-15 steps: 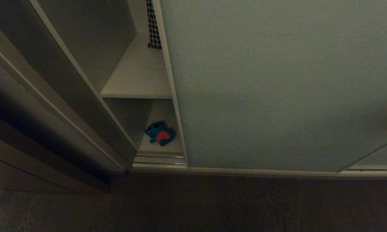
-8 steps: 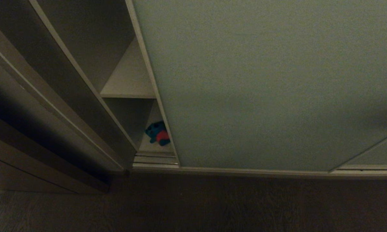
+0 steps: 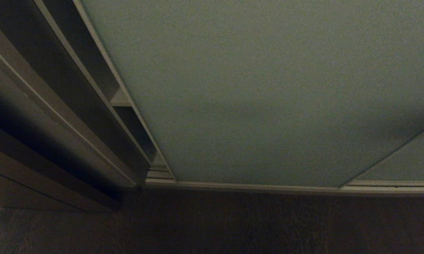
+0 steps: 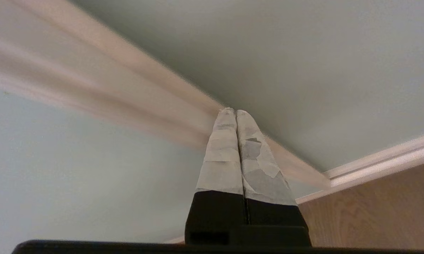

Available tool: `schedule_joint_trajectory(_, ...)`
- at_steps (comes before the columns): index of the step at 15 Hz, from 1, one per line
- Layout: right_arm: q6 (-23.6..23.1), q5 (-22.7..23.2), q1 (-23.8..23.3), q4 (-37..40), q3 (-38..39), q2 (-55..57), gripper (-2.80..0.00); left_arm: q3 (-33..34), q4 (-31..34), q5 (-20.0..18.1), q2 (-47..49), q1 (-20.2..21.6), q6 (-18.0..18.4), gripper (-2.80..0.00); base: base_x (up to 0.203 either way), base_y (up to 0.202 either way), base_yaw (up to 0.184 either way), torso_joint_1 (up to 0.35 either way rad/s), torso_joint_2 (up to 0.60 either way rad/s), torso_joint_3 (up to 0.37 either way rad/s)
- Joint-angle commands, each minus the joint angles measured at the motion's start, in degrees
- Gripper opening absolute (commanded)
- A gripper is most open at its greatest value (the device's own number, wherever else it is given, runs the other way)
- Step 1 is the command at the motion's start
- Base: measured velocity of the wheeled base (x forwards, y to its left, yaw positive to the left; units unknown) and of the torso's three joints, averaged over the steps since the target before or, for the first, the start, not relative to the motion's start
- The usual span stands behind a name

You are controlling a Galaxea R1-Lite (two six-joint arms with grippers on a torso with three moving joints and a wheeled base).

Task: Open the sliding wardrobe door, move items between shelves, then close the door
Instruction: Close the door

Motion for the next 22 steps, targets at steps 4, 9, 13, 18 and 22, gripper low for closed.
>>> schedule_joint_trajectory(4,0.38,-0.04,0.48,-2.47,3.32,-1.43,-2.8,0.05,-0.06,0.02,0.07,0.01,0.0,-2.8,0.0,0.0,0.0,0.0,0.0,0.0)
schedule_joint_trajectory(9,0.15,-0.04,1.38,-3.31,5.42,-3.19,-2.8,-0.01,-0.09,0.02,0.07,0.01,-0.08,-2.8,0.0,0.0,0.0,0.0,0.0,0.0)
schedule_joint_trajectory(13,0.48,-0.21,4.16,-2.82,5.94,-4.77,-2.8,0.07,-0.07,0.02,0.07,0.01,0.01,-2.8,0.0,0.0,0.0,0.0,0.0,0.0)
schedule_joint_trajectory(18,0.73,-0.21,6.91,-2.68,8.23,-8.66,-2.8,0.07,-0.09,0.02,0.07,0.01,-0.01,-2.8,0.0,0.0,0.0,0.0,0.0,0.0)
schedule_joint_trajectory(22,0.74,-0.48,10.24,-2.41,8.77,-9.07,-2.8,0.07,0.0,0.02,0.07,0.01,-0.08,-2.8,0.0,0.0,0.0,0.0,0.0,0.0)
